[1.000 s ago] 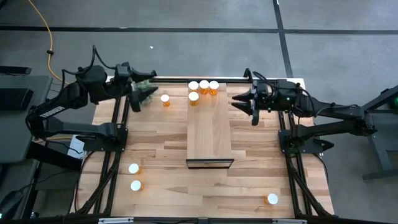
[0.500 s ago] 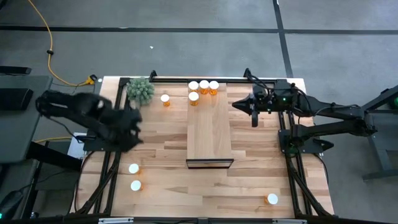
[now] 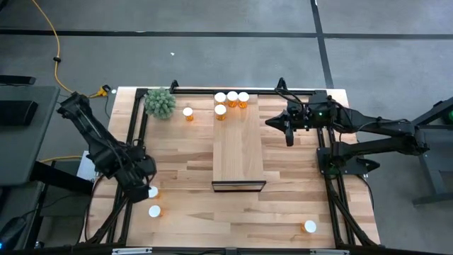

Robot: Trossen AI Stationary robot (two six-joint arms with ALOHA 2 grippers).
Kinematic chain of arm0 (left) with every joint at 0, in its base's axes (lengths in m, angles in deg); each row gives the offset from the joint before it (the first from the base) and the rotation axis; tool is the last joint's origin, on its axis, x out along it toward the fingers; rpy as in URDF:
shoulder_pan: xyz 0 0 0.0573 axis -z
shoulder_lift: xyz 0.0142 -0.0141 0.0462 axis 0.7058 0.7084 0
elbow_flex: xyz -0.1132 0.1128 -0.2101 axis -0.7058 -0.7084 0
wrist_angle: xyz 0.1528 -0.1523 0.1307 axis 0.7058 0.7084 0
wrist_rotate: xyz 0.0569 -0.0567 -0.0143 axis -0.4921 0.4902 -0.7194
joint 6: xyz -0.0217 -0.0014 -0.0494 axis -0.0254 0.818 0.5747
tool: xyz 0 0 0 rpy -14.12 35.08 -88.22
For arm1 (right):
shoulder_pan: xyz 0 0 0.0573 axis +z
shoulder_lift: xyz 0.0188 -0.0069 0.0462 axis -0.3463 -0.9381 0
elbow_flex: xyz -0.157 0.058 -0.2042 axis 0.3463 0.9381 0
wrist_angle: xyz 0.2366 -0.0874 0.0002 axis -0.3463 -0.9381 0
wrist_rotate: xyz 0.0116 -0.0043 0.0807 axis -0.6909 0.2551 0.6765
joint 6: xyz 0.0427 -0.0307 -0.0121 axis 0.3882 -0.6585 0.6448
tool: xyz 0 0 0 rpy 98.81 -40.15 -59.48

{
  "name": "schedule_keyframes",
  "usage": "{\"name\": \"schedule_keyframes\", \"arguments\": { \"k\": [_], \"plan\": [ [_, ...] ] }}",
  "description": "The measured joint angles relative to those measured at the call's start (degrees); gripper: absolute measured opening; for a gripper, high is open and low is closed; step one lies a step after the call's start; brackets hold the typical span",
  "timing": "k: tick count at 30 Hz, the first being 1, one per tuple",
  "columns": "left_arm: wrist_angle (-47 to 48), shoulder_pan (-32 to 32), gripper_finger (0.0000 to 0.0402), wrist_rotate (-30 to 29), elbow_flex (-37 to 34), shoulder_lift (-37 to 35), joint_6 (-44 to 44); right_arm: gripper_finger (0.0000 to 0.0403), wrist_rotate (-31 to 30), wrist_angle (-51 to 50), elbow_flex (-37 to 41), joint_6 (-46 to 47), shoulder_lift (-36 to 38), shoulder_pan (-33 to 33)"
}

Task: Pick and place medicine bottles onto shelf by color
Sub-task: Put the orange pill bottle on the shelf

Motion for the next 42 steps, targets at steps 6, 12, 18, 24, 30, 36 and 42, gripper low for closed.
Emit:
{"name": "schedule_keyframes", "arguments": {
  "k": [6, 12, 18, 24, 30, 36, 42],
  "plan": [
    [-4.6, 0.7, 0.0278, 2.6, -3.8, 0.5, 0.1, 0.0, 0.0, -1.0, 0.0, 0.6, 0.0, 0.0],
    [-9.7, 0.7, 0.0278, 5.1, -6.7, 0.8, 0.3, 0.0, -0.1, -2.2, 0.0, 1.1, 0.0, 0.0],
    [-13.2, 0.6, 0.0278, 4.3, -7.8, 2.7, -0.3, 0.0, -0.1, -2.5, 0.0, 1.1, 0.0, 0.0],
    [-13.2, 0.6, 0.0278, 4.2, -7.8, 6.4, -2.4, 0.0, -0.1, -2.6, 0.0, 1.4, 0.0, 0.0],
    [-13.3, 0.6, 0.0278, 4.6, -7.8, 9.0, -3.2, 0.0, -0.1, -2.6, 0.0, 1.5, 0.0, 0.0],
    [-13.2, 0.6, 0.0278, 4.5, -7.8, 9.4, -3.8, 0.0, -0.1, -2.6, 0.0, 1.4, 0.0, 0.0],
    [-13.2, 0.6, 0.0278, 4.5, -7.8, 9.4, -6.8, 0.0, -0.1, -3.1, 0.0, 1.3, 0.0, 0.0]
  ]
}}
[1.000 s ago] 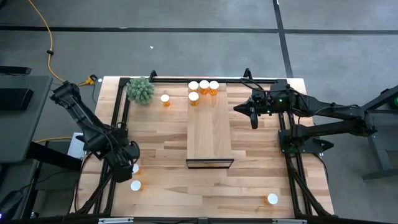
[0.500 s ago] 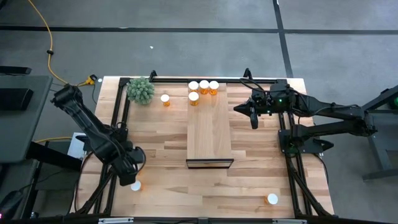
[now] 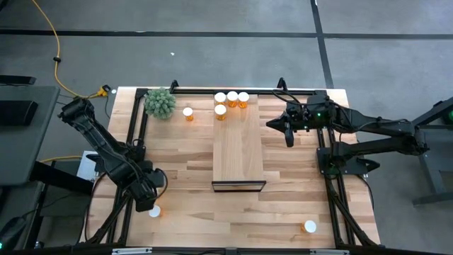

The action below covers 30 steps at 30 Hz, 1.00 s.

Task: Pick and place medicine bottles onto shelf by color
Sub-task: Put the orange pill bottle on the shelf

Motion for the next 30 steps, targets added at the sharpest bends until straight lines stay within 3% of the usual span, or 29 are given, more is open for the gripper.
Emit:
{"name": "schedule_keyframes", "arguments": {
  "k": [13, 21, 30],
  "plan": [
    [0.2, 0.0, 0.0281, 0.0, 0.0, 0.0, -4.6, 0.0, 0.0, -0.7, 0.0, -0.4, 0.0, 0.0],
    [1.0, 0.0, 0.0336, -2.0, 0.0, 0.0, -3.8, 0.0, 0.0, -1.6, 0.0, -0.5, 0.0, 0.0],
    [0.5, -0.1, 0.0339, -2.4, 0.0, 0.0, -4.7, 0.0, 0.0, -2.2, 0.0, -0.5, 0.0, 0.0]
  ]
}}
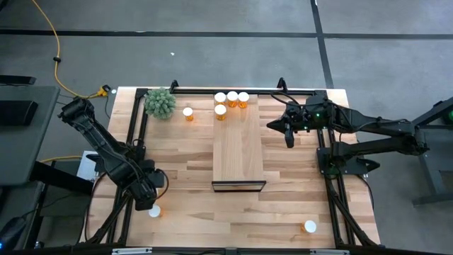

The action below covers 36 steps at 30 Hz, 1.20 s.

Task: Pick and place medicine bottles onto shelf by color
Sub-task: Put the orange pill bottle on the shelf

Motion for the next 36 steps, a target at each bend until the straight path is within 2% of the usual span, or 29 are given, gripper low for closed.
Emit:
{"name": "schedule_keyframes", "arguments": {
  "k": [7, 13, 27, 36],
  "plan": [
    [0.0, 0.3, 0.0339, 2.1, 0.0, 0.0, -0.5, 0.0, 0.0, 0.0, 0.0, -0.2, 0.0, 0.0],
    [0.0, 1.5, 0.0339, 0.0, 0.0, 0.1, -1.8, 0.0, 0.0, 0.0, 0.0, -0.9, 0.0, 0.0],
    [-0.4, 2.0, 0.0339, 1.5, 0.0, 7.4, -5.0, 0.0, 0.0, -0.1, 0.0, -0.9, 0.0, 0.0],
    [-1.6, 2.0, 0.0332, 1.5, 0.0, 9.2, -5.0, 0.0, 0.0, -0.1, 0.0, -0.9, 0.0, 0.0]
  ]
}}
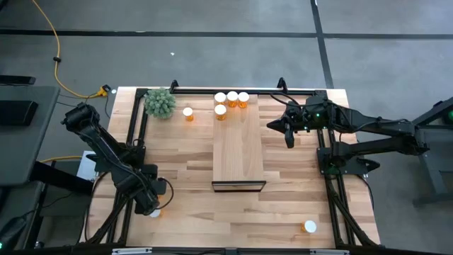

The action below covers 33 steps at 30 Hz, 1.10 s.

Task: Pick and place medicine bottles onto shelf by color
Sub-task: Put the orange pill bottle on the shelf

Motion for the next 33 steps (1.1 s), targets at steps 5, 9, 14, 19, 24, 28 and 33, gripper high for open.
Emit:
{"name": "schedule_keyframes", "arguments": {
  "k": [5, 9, 14, 19, 24, 28, 33],
  "plan": [
    [-0.3, 0.0, 0.0298, 0.0, 0.0, 0.0, 0.0, 0.0, 0.0, 0.0, 0.0, 0.0, 0.0, 0.0],
    [-0.2, 0.0, 0.0265, 0.0, 0.0, 0.0, 0.0, 0.0, 0.0, 0.0, 0.0, 0.0, 0.0, 0.0],
    [-0.2, 0.0, 0.0226, 0.0, 0.0, 0.0, -0.4, 0.0, 0.0, 0.0, 0.0, 0.0, 0.0, 0.0],
    [0.1, 0.0, 0.0202, 0.3, 0.0, -0.2, -1.4, 0.0, 0.0, 0.0, 0.0, 0.0, 0.0, 0.0],
    [1.9, -2.3, 0.0206, 4.4, 0.1, -4.2, -1.5, 0.0, 0.0, 0.0, 0.0, 0.0, 0.0, 0.0],
    [9.6, -6.7, 0.021, 5.0, 3.6, -10.0, -3.1, 0.0, 0.0, 0.0, 0.0, 0.0, 0.0, 0.0],
    [19.6, -16.7, 0.021, 2.9, 13.3, -15.3, -11.3, 0.0, 0.0, 1.3, 0.0, 0.0, 0.0, 0.0]
  ]
}}
